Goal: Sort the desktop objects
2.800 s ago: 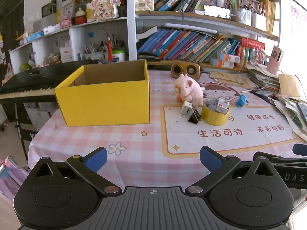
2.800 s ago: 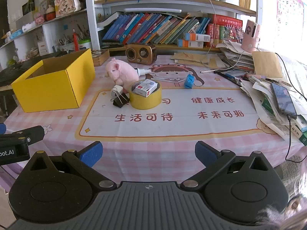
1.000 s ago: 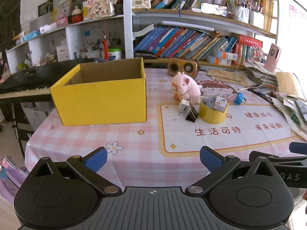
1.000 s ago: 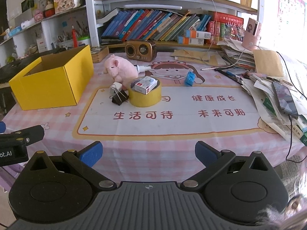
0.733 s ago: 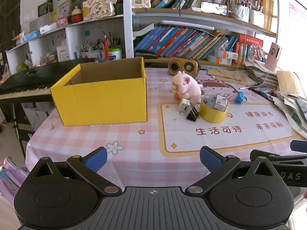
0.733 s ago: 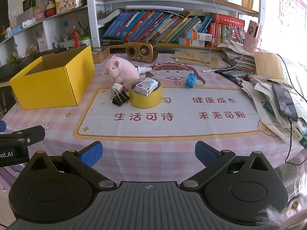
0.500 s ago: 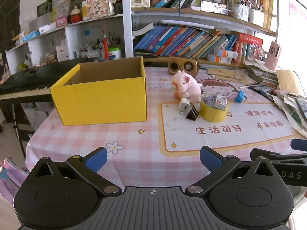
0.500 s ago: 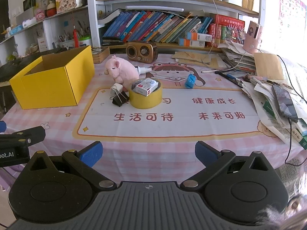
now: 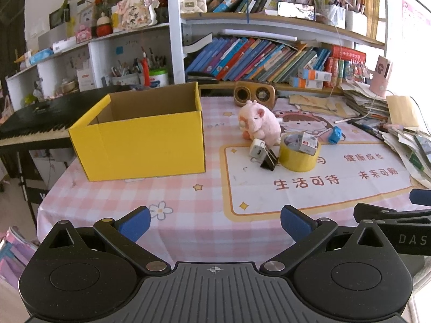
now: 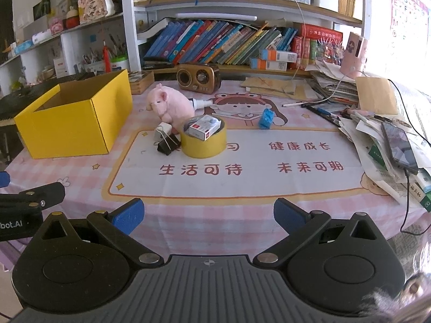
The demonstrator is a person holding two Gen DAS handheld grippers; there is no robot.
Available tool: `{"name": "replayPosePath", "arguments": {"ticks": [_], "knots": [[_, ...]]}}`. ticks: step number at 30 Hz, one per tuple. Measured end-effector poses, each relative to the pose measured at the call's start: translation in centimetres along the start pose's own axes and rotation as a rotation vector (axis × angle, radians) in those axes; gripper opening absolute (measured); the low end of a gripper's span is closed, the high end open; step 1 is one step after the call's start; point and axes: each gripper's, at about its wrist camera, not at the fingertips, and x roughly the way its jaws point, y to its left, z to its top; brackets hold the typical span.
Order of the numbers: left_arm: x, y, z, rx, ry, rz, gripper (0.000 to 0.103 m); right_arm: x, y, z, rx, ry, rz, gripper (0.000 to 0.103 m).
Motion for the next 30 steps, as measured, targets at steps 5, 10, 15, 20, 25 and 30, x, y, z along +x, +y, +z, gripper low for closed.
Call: {"name": "replayPosePath", "arguments": {"ticks": [5, 10, 15, 20, 25, 30], "knots": [[0.07, 0.08, 0.00, 0.000, 0.001, 0.002, 0.103, -0.05, 0.38, -0.04, -0.016, -0.006, -0.007, 0.103], [0.04, 0.44, -0.01, -0.014, -0.003, 0.009, 0.103, -0.08, 0.54, 0.01, -0.020, -0.010, -0.006, 0.103], [0.00, 0.80, 0.04, -0.032, -0.005, 0.016, 0.103, -0.12, 0.62, 0.16, -0.023, -0.014, -0.017, 0.103], [0.14, 0.69, 0.34, -0.033, -0.011, 0.016, 0.103, -0.16, 0.49, 0.24, -0.020, -0.012, -0.005, 0.103], [-0.03, 0.57, 0.46, -0.041, -0.022, 0.011, 0.103, -0.35, 0.27, 0.27, -0.020, -0.015, 0.000, 0.103], [-0.02, 0.43, 0.32, -0.040, -0.017, -0.009, 0.103, -0.48, -0.07, 0.12, -0.006, -0.020, -0.011, 0.103]]}}
